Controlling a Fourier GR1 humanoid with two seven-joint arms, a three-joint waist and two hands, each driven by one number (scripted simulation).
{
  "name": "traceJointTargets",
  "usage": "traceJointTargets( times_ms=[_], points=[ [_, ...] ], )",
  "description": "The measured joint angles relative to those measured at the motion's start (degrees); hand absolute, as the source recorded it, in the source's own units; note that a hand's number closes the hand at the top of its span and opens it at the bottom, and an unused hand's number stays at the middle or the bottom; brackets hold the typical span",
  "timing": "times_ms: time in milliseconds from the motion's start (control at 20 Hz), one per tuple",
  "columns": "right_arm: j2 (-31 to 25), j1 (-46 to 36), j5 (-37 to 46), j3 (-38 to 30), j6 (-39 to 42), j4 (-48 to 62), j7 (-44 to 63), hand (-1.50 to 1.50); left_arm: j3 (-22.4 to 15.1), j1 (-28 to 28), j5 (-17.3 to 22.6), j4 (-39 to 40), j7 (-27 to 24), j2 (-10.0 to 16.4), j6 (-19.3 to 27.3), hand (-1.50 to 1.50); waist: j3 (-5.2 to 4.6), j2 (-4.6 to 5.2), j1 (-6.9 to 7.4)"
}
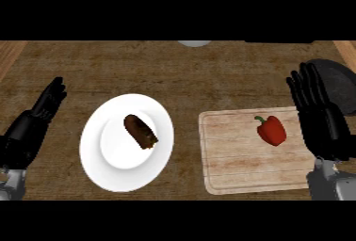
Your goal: Pick the bell pepper from the cutting board and place it in the pan
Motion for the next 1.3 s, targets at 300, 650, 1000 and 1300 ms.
traceJointTargets(
  times_ms=[300, 650, 1000, 1300],
  points=[
    [-8.35, -9.11, 5.84, 10.63, 14.65, -1.50, -1.72, 1.50, -3.60, -0.14, 4.54, 0.30, 2.06, -6.21, -1.72, 0.00, -0.16, 0.19, 2.02],
    [-17.79, -17.82, 21.89, 14.42, 20.04, 1.93, -20.91, -1.50, -7.61, 0.56, 9.78, 2.06, 4.61, -13.68, -2.86, 0.00, 0.01, 0.35, 1.77],
    [-25.55, -21.56, 37.28, 22.02, 23.86, 5.95, -32.06, -1.50, -8.14, 0.10, 10.64, 4.86, 4.86, -16.89, -2.56, 0.00, 0.08, -0.20, 0.40],
    [-33.67, -25.79, 56.75, 32.11, 26.72, 1.31, -24.56, -1.50, -7.65, 0.56, 11.03, 6.11, 4.63, -17.16, -2.88, 0.00, -0.08, -0.88, -0.37]
  ],
)
